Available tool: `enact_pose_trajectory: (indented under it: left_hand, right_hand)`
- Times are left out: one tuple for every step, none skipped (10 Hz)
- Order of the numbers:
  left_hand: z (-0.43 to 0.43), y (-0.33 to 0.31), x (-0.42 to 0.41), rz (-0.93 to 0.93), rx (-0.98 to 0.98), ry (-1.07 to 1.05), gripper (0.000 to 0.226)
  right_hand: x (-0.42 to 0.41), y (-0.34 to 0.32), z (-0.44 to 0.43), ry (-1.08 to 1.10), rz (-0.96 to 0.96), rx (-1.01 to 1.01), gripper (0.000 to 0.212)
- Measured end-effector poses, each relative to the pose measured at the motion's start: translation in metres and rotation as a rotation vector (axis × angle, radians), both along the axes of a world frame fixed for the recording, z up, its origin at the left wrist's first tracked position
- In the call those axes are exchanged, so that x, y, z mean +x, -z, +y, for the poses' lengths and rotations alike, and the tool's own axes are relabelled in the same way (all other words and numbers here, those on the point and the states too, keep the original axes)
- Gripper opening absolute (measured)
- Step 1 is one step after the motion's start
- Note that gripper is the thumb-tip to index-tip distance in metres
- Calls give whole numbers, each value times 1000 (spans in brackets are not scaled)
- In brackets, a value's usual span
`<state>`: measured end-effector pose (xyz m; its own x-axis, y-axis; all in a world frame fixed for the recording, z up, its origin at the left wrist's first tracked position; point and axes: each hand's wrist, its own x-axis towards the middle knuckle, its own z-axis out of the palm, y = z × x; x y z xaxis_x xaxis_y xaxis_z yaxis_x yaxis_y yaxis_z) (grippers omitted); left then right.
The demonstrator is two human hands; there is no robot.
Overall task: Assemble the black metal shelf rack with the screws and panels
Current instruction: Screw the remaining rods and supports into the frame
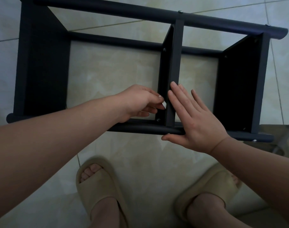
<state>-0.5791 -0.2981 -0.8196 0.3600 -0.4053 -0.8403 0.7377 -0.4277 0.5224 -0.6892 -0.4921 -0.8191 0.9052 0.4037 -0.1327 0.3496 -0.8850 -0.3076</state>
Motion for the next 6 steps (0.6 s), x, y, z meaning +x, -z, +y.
enact_pose_trajectory:
  left_hand:
    - [-3,-1,0,28,0,-17,7]
    - [-5,-2,-1,51,-4,-16,10]
    - [-6,-2,-3,83,-14,-16,13]
    - [-5,-2,-3,114,-25,-21,14]
    - [-4,-2,-1,117,-28,0,13]
    - [0,-2,0,119,-44,33,14]
  right_hand:
    - [0,0,0,0,0,-6,107]
    - [0,0,0,-1,2,-11,107]
    - [0,0,0,0,-1,-10,107]
    - [0,1,0,-1,-7,-10,107]
    - [0,1,0,-1,-13,-10,106]
    - [0,1,0,0,-14,-8,106]
